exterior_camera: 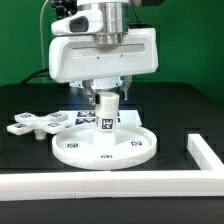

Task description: Assemble round table

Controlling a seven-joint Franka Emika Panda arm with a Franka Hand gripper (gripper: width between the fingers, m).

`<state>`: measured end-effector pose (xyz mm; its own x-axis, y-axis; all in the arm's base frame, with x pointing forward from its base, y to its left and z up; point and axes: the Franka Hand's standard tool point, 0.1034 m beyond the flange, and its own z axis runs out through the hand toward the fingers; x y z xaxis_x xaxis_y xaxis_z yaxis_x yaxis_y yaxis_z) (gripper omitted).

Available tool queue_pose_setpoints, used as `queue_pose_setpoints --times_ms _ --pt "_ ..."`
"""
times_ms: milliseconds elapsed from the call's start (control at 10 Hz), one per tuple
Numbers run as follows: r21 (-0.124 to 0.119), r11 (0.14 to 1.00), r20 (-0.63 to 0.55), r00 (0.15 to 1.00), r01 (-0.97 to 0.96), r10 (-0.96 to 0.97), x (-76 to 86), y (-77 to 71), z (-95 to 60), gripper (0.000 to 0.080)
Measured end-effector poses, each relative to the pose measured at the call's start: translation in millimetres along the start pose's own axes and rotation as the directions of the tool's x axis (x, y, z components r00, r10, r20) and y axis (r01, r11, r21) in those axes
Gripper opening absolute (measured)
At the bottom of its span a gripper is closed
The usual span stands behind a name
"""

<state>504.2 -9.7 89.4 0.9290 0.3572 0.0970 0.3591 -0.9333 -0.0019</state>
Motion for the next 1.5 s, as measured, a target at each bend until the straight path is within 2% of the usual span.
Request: queue_pose_setpoints --times_ms 200,400,600,800,1000,1200,1300,1500 --pt "0.000 0.999 0.000 0.999 -0.032 0.032 0.0 0.1 0.0 0.0407" --pt "0.002 0.984 -0.001 0.984 -0.180 0.180 0.1 0.0 0.1 0.0407" --pt "0.009 0.890 -0.032 0.889 -0.456 0.456 3.0 -2.0 0.2 0.0409" --pt "0.026 0.779 -0.046 0.777 -0.627 0.627 7.4 -11.4 0.5 0.0409" --pt "0.052 0.625 -0.044 0.624 -0.779 0.781 12.0 -23.7 1.1 0.0409" --pt "0.080 0.420 -0.023 0.420 -0.904 0.907 17.5 -38.2 1.7 0.0410" --pt "0.086 0.329 -0.011 0.329 -0.940 0.944 20.1 -45.8 2.2 0.0410" --pt "0.091 0.153 0.007 0.154 -0.984 0.988 21.1 -48.6 2.1 0.0410"
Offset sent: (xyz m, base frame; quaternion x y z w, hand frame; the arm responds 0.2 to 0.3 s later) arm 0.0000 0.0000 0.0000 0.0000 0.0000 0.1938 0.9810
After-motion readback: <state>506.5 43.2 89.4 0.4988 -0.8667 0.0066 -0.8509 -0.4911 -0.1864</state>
